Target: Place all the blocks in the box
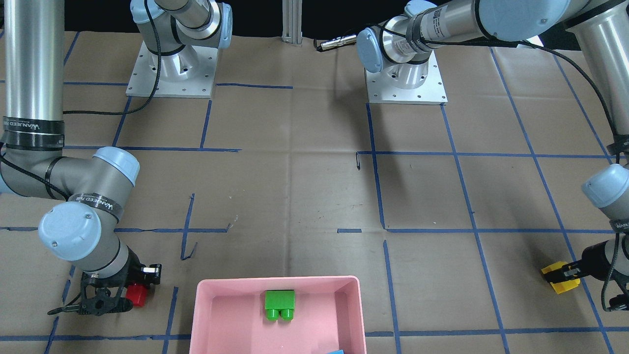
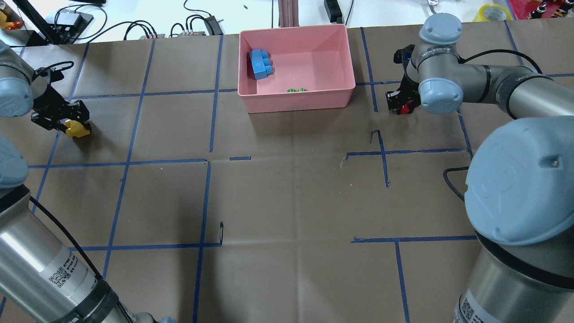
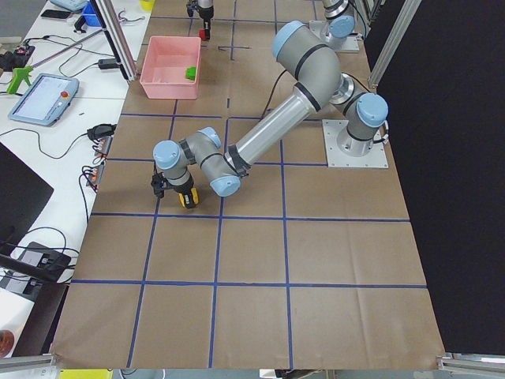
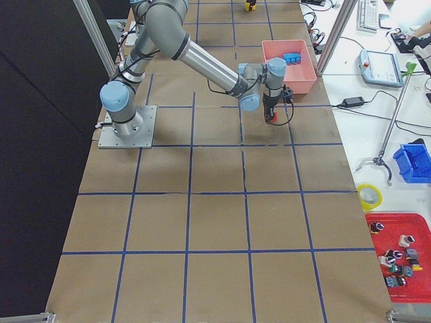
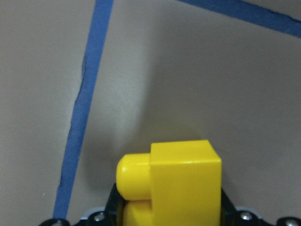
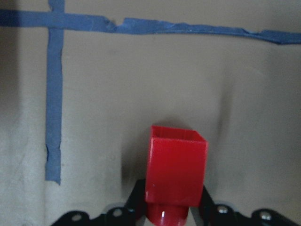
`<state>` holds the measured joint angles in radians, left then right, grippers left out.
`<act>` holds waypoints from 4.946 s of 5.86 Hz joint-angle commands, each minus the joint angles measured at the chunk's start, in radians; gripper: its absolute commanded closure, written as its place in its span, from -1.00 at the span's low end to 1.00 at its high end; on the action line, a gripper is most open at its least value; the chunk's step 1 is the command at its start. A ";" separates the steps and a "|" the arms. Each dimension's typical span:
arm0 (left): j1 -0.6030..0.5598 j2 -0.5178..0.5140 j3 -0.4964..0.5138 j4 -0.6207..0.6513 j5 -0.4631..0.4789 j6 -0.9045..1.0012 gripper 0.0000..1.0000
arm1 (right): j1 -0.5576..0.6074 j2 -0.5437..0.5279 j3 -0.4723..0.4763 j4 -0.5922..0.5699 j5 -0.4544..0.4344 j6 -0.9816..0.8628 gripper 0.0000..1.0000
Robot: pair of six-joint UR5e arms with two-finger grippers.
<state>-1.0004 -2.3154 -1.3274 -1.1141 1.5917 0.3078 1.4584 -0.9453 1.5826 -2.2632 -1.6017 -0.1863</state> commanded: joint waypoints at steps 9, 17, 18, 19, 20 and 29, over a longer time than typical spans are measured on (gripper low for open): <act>-0.565 0.078 0.451 -0.440 -0.168 -0.336 0.78 | 0.141 -0.055 -0.332 0.462 0.409 0.239 0.95; -0.751 -0.122 0.475 -0.173 -0.121 -0.604 0.38 | 0.174 0.007 -0.366 0.464 0.562 0.296 -0.99; -0.754 -0.127 0.476 -0.167 -0.112 -0.648 -0.55 | 0.143 -0.041 -0.365 0.467 0.411 0.241 -0.99; -0.751 -0.122 0.481 -0.167 -0.113 -0.656 -0.96 | 0.116 -0.114 -0.349 0.474 0.285 0.232 -0.99; -0.742 -0.102 0.484 -0.171 -0.118 -0.647 -0.97 | 0.097 -0.172 -0.345 0.478 0.222 0.214 -0.99; -0.547 0.681 -0.125 -0.487 -0.016 -0.133 -0.99 | 0.221 -0.662 -0.083 0.829 0.042 0.223 -1.00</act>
<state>-1.5469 -1.6897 -1.4188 -1.6011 1.5777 0.1724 1.6652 -1.5853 1.5617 -1.4641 -1.5254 0.0310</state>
